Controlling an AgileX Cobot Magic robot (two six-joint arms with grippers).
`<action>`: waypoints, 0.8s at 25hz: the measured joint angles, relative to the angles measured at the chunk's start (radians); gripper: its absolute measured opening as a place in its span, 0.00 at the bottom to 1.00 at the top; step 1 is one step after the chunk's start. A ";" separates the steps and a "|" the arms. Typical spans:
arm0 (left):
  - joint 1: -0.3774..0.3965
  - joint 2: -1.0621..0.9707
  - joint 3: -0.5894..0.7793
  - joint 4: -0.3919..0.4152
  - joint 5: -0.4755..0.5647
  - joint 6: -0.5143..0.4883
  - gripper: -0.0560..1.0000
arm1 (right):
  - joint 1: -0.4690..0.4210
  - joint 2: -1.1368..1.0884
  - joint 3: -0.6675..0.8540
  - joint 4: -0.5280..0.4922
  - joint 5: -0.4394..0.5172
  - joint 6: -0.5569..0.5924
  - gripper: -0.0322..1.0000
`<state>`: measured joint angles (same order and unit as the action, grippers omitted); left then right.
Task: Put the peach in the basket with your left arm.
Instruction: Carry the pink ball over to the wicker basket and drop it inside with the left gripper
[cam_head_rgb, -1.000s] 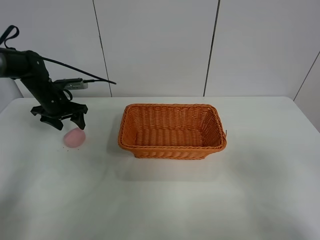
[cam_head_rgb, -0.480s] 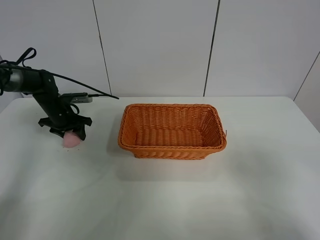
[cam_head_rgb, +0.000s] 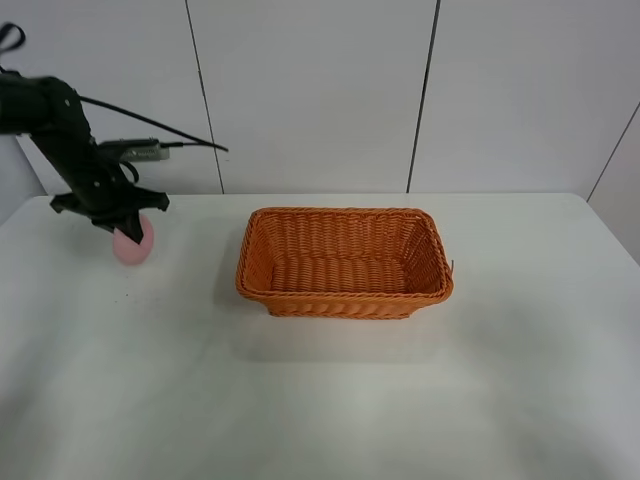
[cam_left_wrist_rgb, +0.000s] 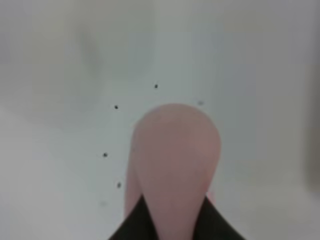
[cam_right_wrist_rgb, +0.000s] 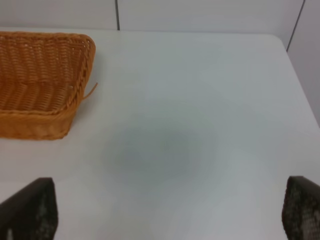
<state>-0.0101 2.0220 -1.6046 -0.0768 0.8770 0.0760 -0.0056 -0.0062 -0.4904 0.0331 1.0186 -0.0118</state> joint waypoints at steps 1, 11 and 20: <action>-0.001 -0.025 -0.017 0.000 0.034 -0.001 0.10 | 0.000 0.000 0.000 0.000 0.000 0.000 0.70; -0.228 -0.101 -0.171 0.039 0.211 -0.059 0.10 | 0.000 0.000 0.000 0.000 0.000 0.000 0.70; -0.524 0.109 -0.397 0.024 0.210 -0.101 0.10 | 0.000 0.000 0.000 0.000 0.000 0.000 0.70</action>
<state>-0.5343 2.1314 -2.0012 -0.0525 1.0868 -0.0252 -0.0056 -0.0062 -0.4904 0.0331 1.0186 -0.0118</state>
